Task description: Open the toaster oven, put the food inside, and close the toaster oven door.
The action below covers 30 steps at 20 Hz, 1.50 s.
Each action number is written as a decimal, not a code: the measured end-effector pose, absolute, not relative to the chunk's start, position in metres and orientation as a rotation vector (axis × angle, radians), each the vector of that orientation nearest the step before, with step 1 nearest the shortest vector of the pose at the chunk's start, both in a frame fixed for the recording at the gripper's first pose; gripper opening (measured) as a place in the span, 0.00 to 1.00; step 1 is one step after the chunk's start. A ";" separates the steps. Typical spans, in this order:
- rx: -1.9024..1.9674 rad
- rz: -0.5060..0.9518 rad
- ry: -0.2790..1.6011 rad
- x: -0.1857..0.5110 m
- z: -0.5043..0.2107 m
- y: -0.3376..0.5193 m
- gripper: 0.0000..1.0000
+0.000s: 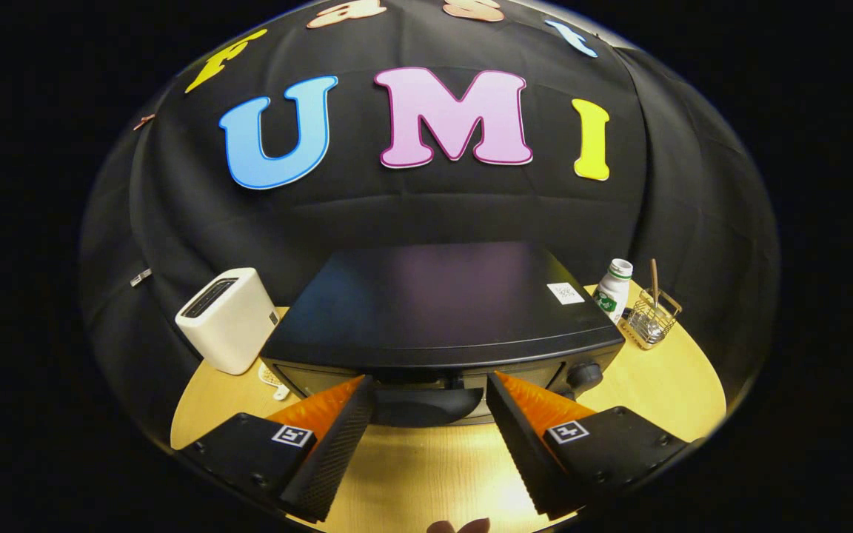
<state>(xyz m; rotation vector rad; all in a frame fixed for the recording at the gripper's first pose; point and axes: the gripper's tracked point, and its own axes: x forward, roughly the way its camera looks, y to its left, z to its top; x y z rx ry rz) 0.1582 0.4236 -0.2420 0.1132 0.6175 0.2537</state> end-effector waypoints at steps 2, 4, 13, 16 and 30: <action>0.114 0.232 0.605 0.163 -0.240 0.423 1.00; 0.127 0.221 0.624 0.163 -0.242 0.423 1.00; 0.020 0.271 0.609 0.160 -0.237 0.444 0.98; 0.063 0.267 0.643 0.162 -0.243 0.450 0.97; -0.016 0.267 0.714 0.055 -0.287 0.430 0.98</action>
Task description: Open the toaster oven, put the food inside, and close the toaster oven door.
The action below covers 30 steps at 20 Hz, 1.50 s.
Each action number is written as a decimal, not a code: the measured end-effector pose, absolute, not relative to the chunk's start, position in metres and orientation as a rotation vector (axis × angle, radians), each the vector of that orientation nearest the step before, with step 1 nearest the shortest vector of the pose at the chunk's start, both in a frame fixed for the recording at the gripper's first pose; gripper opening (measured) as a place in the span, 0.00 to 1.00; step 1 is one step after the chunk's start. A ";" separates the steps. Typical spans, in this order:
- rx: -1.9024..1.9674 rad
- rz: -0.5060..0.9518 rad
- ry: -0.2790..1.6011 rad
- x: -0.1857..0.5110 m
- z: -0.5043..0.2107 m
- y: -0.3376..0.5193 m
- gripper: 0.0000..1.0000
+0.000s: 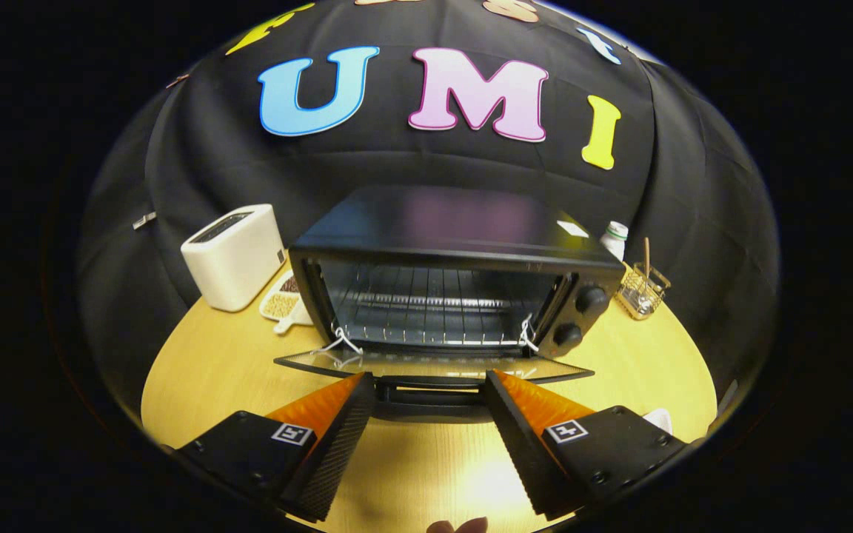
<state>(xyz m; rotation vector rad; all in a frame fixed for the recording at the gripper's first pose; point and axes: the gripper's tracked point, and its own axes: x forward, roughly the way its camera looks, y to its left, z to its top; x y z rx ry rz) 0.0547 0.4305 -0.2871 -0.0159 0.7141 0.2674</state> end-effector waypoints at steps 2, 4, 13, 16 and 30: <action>-0.029 0.267 0.758 0.037 -0.303 0.427 0.98; -0.041 0.273 0.798 0.029 -0.321 0.422 0.98; 0.011 0.376 0.958 0.010 -0.339 0.410 0.99; -0.028 0.485 0.965 0.003 -0.316 0.385 0.99; 0.060 0.431 1.245 -0.007 -0.310 0.123 0.99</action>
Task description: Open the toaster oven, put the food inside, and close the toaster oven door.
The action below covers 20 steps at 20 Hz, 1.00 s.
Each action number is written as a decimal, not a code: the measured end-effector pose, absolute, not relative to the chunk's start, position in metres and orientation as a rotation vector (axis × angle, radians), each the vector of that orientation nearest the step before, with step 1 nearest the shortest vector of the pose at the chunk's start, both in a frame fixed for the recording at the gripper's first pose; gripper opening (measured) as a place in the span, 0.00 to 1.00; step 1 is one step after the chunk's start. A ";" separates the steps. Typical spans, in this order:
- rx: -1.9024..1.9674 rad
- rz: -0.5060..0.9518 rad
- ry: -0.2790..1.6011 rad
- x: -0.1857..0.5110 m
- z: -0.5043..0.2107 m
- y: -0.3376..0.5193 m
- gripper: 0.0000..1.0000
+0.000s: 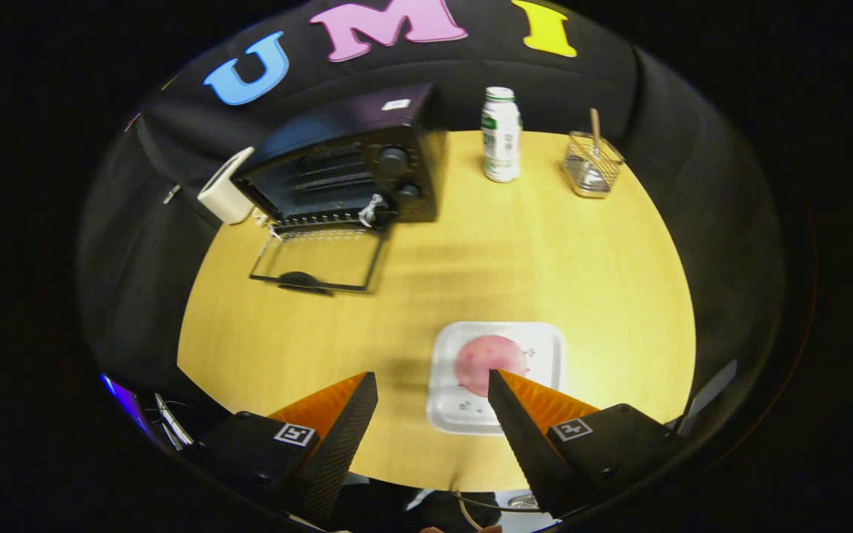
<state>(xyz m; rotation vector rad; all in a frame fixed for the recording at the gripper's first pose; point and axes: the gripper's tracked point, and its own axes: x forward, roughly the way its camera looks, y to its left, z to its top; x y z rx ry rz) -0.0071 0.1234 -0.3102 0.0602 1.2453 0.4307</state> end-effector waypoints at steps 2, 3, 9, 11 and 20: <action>0.058 0.392 1.300 0.000 -0.329 0.093 0.99; 0.055 0.379 1.333 0.002 -0.340 0.081 0.99; -0.007 0.345 1.496 -0.006 -0.408 0.043 0.96; -0.040 0.350 1.515 -0.006 -0.424 0.039 0.96; 0.021 0.406 1.590 -0.010 -0.444 0.035 0.09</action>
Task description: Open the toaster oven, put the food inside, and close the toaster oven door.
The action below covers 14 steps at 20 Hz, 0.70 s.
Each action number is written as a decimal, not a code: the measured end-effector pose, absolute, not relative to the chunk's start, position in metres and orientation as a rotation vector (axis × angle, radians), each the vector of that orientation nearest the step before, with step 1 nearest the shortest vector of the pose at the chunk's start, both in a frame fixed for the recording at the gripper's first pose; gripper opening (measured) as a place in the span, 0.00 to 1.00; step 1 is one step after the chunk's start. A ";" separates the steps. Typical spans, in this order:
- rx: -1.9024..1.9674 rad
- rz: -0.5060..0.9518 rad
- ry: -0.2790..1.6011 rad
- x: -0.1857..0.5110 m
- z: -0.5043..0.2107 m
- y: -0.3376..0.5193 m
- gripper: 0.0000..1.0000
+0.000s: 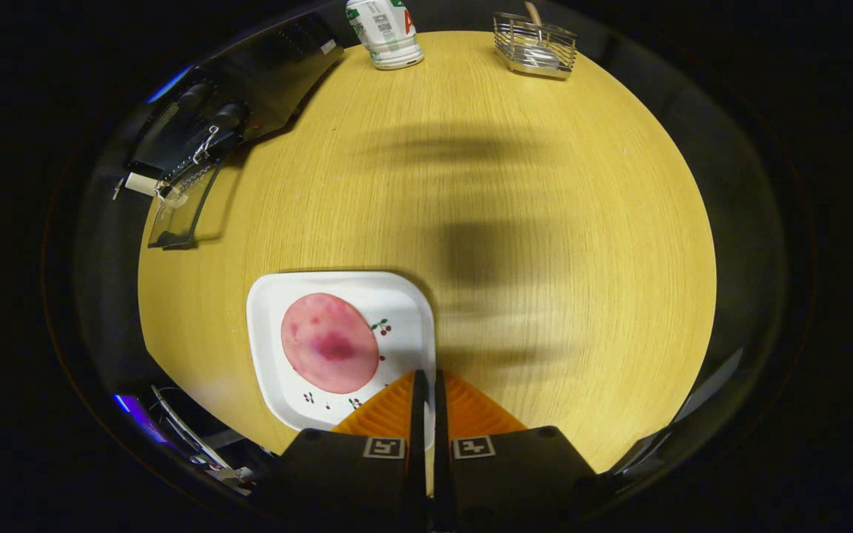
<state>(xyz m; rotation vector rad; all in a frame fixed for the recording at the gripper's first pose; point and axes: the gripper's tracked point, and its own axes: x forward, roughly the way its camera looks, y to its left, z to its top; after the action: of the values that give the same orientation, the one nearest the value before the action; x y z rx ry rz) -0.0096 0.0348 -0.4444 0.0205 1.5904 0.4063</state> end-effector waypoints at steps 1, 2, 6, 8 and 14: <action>0.050 0.399 1.591 -0.010 -0.447 0.034 0.07; 0.096 0.379 1.593 -0.008 -0.444 0.034 0.05; 0.241 0.390 1.587 -0.016 -0.441 0.031 0.05; 0.338 0.395 1.559 -0.014 -0.434 0.034 0.05; 0.588 0.361 1.494 -0.016 -0.409 0.041 0.05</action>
<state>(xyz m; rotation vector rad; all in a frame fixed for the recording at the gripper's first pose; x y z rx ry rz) -0.0161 0.0413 -0.4088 0.5878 1.4938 0.3610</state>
